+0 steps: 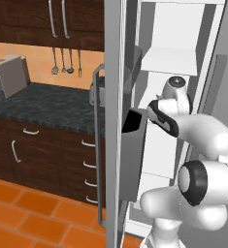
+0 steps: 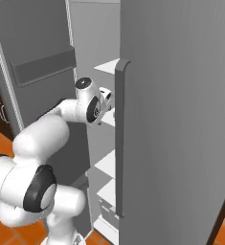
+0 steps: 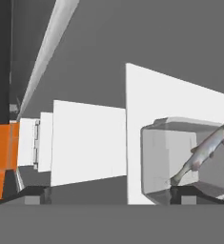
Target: Take the meat container that has the fish and place it on the second highest rack of the freezer. Then take the vegetable container that has the onion and avocado and place it on the highest rack of the freezer.
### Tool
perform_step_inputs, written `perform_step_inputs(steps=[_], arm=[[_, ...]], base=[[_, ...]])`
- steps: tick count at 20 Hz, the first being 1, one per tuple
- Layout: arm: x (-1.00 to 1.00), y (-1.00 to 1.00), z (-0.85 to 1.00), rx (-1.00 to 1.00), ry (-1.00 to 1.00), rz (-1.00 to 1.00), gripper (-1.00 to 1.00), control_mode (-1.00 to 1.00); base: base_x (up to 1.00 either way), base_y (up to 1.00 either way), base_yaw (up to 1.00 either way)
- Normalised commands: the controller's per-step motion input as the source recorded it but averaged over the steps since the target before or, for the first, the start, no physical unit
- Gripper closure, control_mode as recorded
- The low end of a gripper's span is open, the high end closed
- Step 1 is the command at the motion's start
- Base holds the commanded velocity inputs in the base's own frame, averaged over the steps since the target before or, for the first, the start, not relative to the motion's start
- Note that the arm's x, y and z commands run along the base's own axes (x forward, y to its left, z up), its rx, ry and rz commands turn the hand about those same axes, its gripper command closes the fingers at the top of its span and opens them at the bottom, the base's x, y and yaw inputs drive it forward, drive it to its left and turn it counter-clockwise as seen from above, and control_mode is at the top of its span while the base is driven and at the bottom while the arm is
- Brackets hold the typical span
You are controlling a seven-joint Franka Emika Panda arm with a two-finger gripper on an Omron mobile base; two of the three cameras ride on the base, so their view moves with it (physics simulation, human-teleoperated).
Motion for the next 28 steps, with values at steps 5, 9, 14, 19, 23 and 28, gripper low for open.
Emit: perform_step_inputs(steps=[5, 9, 14, 19, 23, 28], arm=[[-0.85, 0.14, 0.45, 0.04, 0.06, -0.01, -1.00, -1.00], [-0.92, 0.07, 0.38, 0.03, 0.08, 0.00, -1.00, -1.00], [-0.99, 0.10, 0.24, 0.03, 0.06, 0.00, -1.00, -1.00], [-0.98, 0.29, 0.18, 0.00, 0.04, -0.01, -1.00, -1.00], [-0.80, 0.40, 0.43, 0.00, 0.11, -0.04, -1.00, -1.00], [-0.56, 0.17, 0.40, 0.06, 0.09, -0.29, -1.00, -1.00]], base=[[0.00, 0.00, 0.00], [0.00, 0.00, 0.00], [0.00, 0.00, 0.00], [0.00, 0.00, 0.00], [0.00, 0.00, 0.00], [0.00, 0.00, 0.00]])
